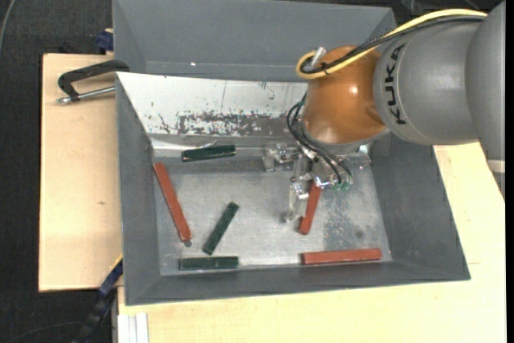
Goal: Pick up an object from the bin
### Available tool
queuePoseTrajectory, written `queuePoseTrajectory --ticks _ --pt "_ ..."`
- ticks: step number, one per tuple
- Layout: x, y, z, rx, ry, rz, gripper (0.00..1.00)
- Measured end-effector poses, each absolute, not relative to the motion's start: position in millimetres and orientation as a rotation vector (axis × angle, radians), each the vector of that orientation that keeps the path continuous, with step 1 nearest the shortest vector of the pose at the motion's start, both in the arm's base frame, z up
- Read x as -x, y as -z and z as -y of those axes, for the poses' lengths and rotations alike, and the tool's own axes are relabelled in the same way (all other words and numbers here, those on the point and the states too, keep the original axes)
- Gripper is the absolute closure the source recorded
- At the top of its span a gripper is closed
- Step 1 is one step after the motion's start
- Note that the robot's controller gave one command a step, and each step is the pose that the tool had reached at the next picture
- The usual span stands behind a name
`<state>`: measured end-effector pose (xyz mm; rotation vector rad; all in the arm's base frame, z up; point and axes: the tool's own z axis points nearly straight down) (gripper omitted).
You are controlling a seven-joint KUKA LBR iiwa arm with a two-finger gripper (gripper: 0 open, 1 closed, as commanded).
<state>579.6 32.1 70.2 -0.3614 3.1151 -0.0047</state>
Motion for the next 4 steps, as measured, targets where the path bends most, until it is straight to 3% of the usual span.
queuePoseTrajectory --ticks 1,2,3,4 --pt "-542.4 -114.5 -127.9 0.685 -0.006 -3.06 0.0" --pt "-541.1 -69.8 -145.8 1.145 -0.002 -2.927 0.0" --pt "-541.9 -70.8 -145.7 1.142 -0.003 -2.926 1.0" --pt "-548.9 -222.0 -177.9 1.296 -0.001 -2.844 1.0"
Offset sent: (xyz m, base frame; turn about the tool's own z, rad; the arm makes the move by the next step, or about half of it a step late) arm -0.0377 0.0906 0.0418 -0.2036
